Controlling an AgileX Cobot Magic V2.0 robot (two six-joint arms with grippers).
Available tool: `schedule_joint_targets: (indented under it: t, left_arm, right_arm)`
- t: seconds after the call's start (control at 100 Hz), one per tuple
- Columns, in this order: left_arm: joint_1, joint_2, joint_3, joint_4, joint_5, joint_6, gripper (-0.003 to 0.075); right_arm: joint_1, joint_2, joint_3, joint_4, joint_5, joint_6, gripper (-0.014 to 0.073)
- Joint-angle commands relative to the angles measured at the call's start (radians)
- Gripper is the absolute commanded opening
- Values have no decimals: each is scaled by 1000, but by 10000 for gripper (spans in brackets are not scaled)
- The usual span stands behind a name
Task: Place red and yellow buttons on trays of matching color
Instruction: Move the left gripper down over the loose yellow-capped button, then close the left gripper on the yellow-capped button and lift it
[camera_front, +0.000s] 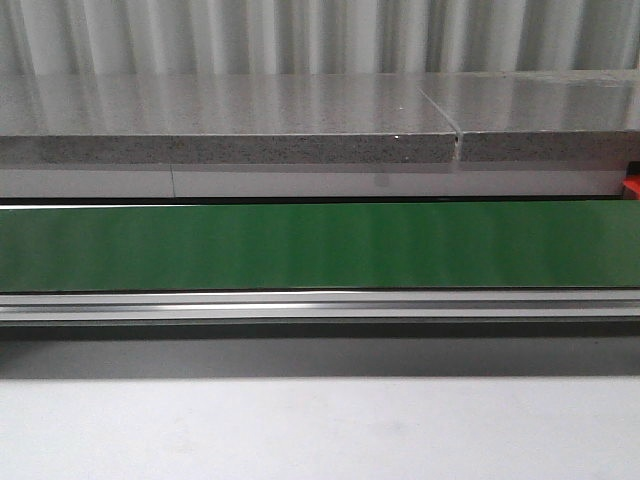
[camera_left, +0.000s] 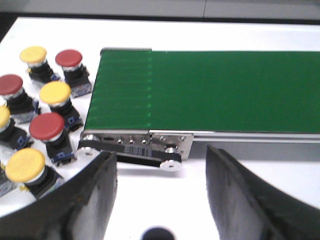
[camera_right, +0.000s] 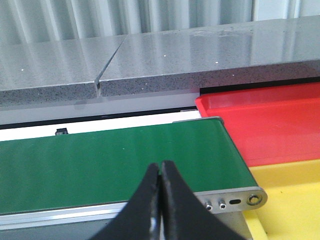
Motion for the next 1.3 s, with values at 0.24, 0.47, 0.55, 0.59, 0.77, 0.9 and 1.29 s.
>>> schedule_joint_targets:
  t: [0.24,0.47,0.55,0.59,0.77,0.9,1.29]
  left_arm:
    - [0,173,-103,127,64,-216,407]
    - [62,303,-115,110,55,-282,407]
    - [118,356,-135,88,53,-282,407]
    - [152,378,-147,77,53,-276,407]
    - [305,501,-220,-73,66,-91,407]
    - [408,583,-247,-131,73,-39,407]
    - [575,760,-282,-146,173,13,407]
  right_arm:
    - [-4,-5,-15,-10,-78,-6,-115]
    - [-4,-5,-15,-10,-78,-6,-115]
    - [-4,-5,-15,-10,-78,-6,-115]
    - [-4,-5,-15,-10,-78,-6,-115]
    - [-4,-5,-15,-10,-78,-6,-115]
    - [-4,-5,-15,-10,-78,-6,-115]
    - [-4,-5,-15,-10,-78,-6,-115]
